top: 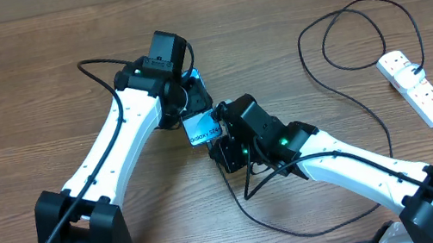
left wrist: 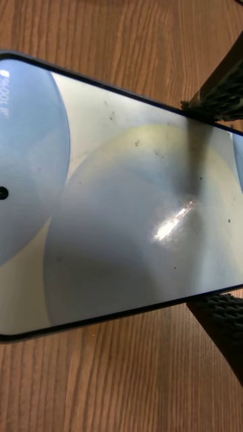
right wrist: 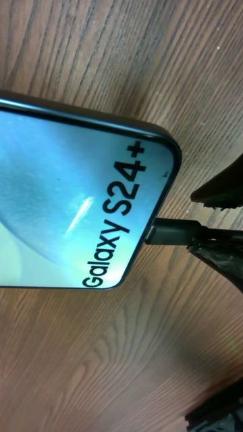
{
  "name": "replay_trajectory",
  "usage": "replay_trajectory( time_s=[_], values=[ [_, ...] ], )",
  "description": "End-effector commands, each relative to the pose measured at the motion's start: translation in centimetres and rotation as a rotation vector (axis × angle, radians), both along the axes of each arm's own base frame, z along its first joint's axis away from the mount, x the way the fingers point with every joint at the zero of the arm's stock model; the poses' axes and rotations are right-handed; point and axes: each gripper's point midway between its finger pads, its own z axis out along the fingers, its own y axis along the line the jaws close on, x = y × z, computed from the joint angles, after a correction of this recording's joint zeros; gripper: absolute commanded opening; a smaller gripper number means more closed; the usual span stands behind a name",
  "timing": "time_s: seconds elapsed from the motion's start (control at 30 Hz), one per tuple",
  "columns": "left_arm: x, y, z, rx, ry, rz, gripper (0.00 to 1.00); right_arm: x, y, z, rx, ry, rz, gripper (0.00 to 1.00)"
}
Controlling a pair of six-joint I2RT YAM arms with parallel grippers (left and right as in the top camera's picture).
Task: Plug charger to phone and switch on socket
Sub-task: 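Open the right gripper and release the inserted plug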
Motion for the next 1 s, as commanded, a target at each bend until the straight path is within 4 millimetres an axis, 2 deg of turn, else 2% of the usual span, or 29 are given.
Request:
replay_trajectory(
  time_s=[0.0, 0.23, 0.4, 0.47, 0.57, 0.6, 0.63, 0.73, 0.8, 0.87, 0.97],
  values=[
    [1.0, 0.1, 0.5, 0.028, -0.044, -0.005, 0.30, 0.7, 0.1, 1.2, 0.005, -0.021, -0.014, 0.19],
    [1.2, 0.2, 0.6, 0.031, -0.053, 0.010, 0.29, -0.7, -1.2, 4.2, 0.017, -0.037, -0.015, 0.37],
    [1.0, -0.1, 0.6, 0.006, -0.032, 0.046, 0.29, -2.4, -2.6, 6.0, 0.010, -0.023, -0.021, 0.38],
    [0.8, -0.3, 0.6, -0.011, -0.024, 0.044, 0.29, -3.0, -3.6, 6.7, 0.033, 0.046, -0.117, 0.41],
    [0.7, -0.6, 0.6, -0.025, -0.013, 0.049, 0.29, -3.0, -5.3, 8.1, 0.083, 0.119, -0.264, 0.58],
    [0.6, -0.6, 0.6, -0.032, -0.009, 0.059, 0.29, -2.6, -5.4, 8.7, 0.098, 0.084, -0.255, 0.72],
    [0.6, -0.7, 0.6, -0.035, -0.008, 0.058, 0.29, -2.4, -5.2, 9.0, 0.093, 0.041, -0.215, 0.73],
    [0.5, -0.9, 0.7, -0.048, -0.002, 0.053, 0.29, -1.7, -4.5, 8.2, 0.039, -0.078, -0.101, 0.70],
    [0.5, -1.0, 0.7, -0.054, 0.001, 0.050, 0.29, -0.9, -4.9, 6.9, -0.017, -0.109, -0.124, 0.67],
    [0.5, -1.0, 0.7, -0.053, 0.001, 0.050, 0.30, -0.5, -5.0, 5.6, -0.052, -0.103, -0.140, 0.61],
    [0.5, -1.0, 0.7, -0.054, -0.003, 0.051, 0.30, -0.3, -4.1, 4.5, -0.046, -0.070, -0.146, 0.60]
  ],
)
